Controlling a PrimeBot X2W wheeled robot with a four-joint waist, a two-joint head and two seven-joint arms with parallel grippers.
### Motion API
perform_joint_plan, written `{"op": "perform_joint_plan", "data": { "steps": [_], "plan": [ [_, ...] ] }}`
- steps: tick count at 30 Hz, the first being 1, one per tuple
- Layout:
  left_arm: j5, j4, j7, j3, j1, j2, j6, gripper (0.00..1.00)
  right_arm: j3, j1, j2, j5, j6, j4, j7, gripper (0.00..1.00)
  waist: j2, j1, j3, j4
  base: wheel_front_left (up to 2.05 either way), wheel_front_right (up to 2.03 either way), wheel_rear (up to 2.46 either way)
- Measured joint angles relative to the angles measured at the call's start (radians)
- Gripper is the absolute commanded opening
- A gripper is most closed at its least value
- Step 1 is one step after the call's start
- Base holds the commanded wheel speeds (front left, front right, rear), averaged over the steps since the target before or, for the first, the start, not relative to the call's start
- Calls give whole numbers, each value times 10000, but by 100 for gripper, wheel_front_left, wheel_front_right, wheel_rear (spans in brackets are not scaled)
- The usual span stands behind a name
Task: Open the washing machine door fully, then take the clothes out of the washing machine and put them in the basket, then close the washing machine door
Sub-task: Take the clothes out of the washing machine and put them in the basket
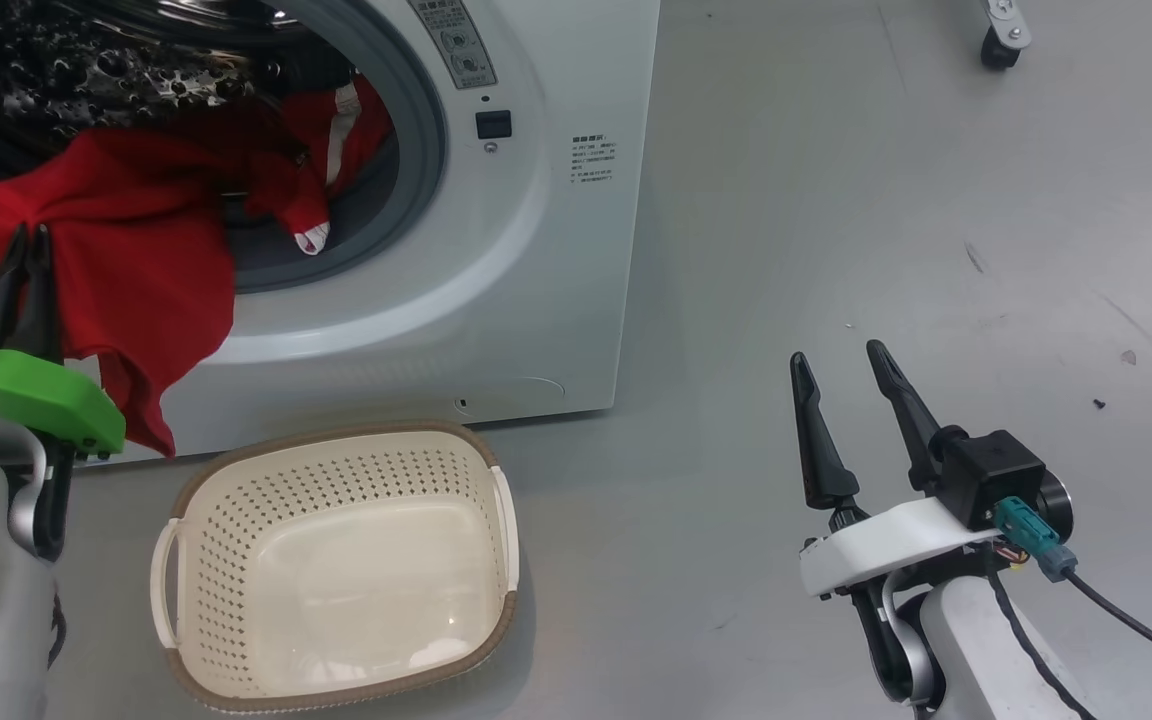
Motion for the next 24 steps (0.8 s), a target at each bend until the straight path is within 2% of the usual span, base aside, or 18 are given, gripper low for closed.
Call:
{"op": "perform_joint_plan", "data": {
  "steps": [6, 16, 24],
  "plan": [
    [-234, -926, -29, 178, 384, -98, -35, 0, 25, 2, 13, -73, 94, 10, 0, 100, 0, 0, -105, 93, 0, 0, 0],
    [-240, -3952, -31, 844, 576, -207, -92, 0, -27, 14, 15, -251, 268, 10, 0, 100, 0, 0, -116, 191, 0, 0, 0],
    [-155, -4429, -75, 794, 1534, -259, -136, 0, -81, 69, 23, -267, 309, 13, 0, 100, 0, 0, -93, 238, 0, 0, 0]
  ]
}}
